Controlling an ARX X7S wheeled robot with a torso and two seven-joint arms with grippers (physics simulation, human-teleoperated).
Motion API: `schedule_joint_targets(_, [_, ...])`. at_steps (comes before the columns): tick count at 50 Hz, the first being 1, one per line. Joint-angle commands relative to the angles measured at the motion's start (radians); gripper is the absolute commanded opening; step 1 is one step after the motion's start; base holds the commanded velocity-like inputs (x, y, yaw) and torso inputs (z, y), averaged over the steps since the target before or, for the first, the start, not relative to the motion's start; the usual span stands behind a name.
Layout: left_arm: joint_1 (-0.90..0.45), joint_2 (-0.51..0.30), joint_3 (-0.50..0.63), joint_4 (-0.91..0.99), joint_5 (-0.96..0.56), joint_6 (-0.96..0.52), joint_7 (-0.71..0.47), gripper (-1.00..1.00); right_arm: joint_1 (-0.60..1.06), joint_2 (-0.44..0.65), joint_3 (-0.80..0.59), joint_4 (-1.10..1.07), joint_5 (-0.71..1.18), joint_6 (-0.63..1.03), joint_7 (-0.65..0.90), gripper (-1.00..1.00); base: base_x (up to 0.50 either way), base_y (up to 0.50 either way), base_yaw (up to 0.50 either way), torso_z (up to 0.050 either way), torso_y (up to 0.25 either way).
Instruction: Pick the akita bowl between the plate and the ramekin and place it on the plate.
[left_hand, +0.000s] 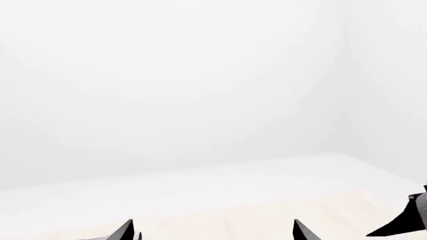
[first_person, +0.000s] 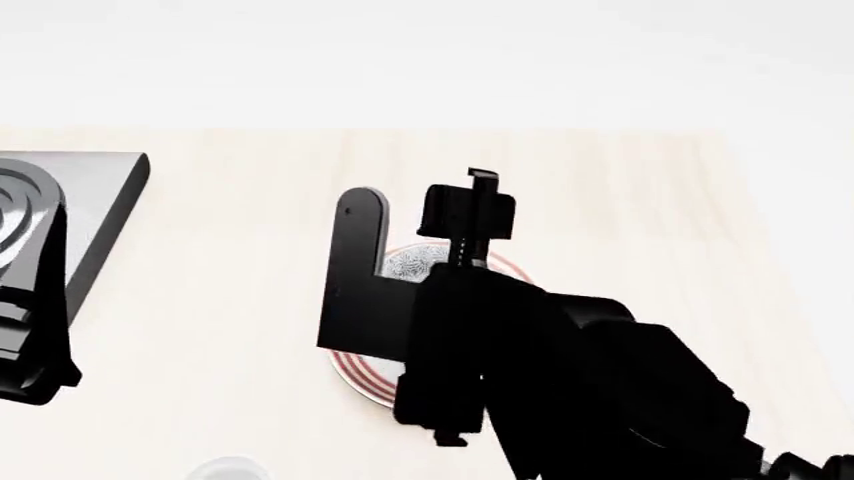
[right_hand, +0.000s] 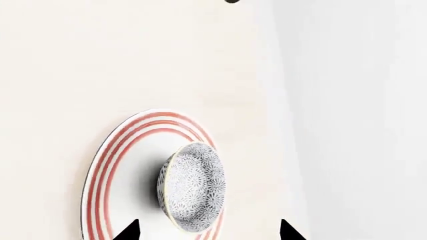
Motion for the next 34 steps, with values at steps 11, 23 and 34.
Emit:
schedule_joint_targets(11, [0.008, -0.019, -0.09, 0.074, -0.035, 0.06, -0.026, 1.0, -0.132, 0.415, 0.497, -0.955, 0.325, 0.267, 0.269, 1.0, 0.0, 0.0, 0.0, 0.0, 0.0])
schedule_joint_targets(23, [0.144, -0.104, -0.216, 0.178, -0.087, 0.318, -0.064, 1.0, 0.047, 0.911, 0.086, -1.01, 0.539, -0.402, 0.817, 1.0, 0.0, 0.0, 0.0, 0.0, 0.0])
schedule_joint_targets(34, [0.381, -0.428, -0.068, 0.179, -0.003, 0.974, -0.209, 1.0, 0.047, 1.051, -0.089, -1.01, 0.388, -0.738, 0.952, 1.0, 0.0, 0.0, 0.0, 0.0, 0.0])
